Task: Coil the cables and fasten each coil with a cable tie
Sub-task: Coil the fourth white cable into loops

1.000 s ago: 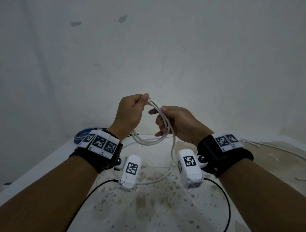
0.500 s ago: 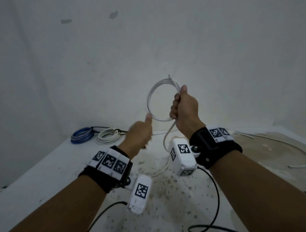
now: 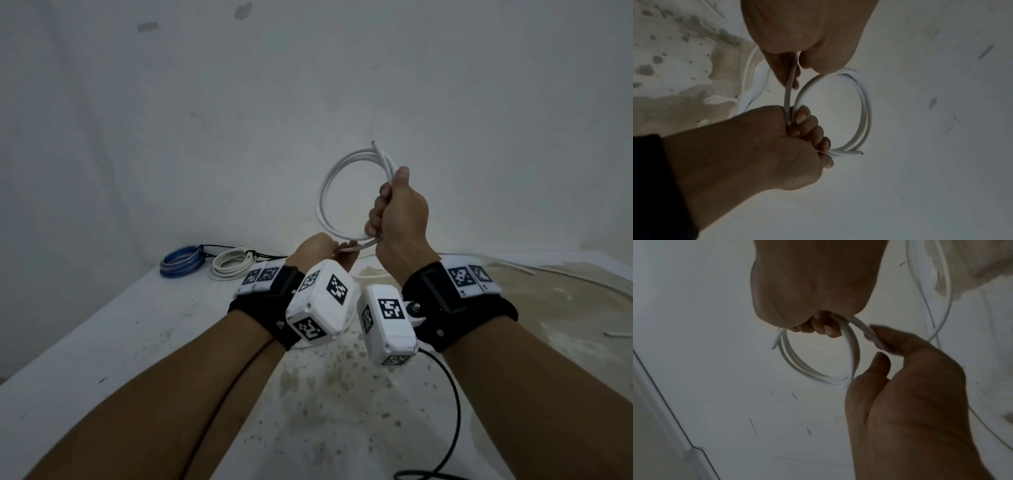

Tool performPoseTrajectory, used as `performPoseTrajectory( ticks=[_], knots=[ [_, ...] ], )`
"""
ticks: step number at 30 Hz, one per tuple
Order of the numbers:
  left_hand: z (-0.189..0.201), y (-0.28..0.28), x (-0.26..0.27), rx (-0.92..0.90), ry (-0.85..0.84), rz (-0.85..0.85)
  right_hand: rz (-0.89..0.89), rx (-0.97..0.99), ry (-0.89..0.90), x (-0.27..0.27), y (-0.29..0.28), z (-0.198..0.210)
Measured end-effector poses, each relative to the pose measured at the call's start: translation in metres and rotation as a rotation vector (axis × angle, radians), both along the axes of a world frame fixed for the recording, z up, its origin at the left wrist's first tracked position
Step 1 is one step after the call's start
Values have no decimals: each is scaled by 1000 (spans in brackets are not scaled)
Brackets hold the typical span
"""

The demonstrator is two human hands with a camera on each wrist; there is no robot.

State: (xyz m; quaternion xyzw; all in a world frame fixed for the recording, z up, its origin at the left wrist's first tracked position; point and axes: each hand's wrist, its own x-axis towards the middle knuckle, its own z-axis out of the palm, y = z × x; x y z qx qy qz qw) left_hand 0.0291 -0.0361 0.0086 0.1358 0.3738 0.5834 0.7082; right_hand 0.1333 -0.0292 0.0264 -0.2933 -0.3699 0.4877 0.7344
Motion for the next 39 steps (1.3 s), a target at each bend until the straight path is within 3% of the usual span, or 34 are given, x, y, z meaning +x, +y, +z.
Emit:
performPoseTrajectory(
  ticks=[2,8,14,17,19,24,30,39],
  knots=[
    [-4,6,0,3,64,97,-68,0,-27,12,1,2],
    [-2,9,16,150,263,172,-282,-25,-105,55,7,10],
    [27,12,25,575,896,157,-205,-31,-253,61,6,0],
    [38,12,18,780,1239,293,-81,-52,-161,56,2,-5],
    [36,13,9,822,1357,364,-5,-62,-64,52,-1,-4],
    [24,9,-7,890,1185,315,83,-37,55,40,-5,2],
    [28,0,-17,910,974,240,88,-74,-25,24,-4,2],
    [41,5,-44,936,1126,198,175,-56,-196,4,-1,-6]
  ],
)
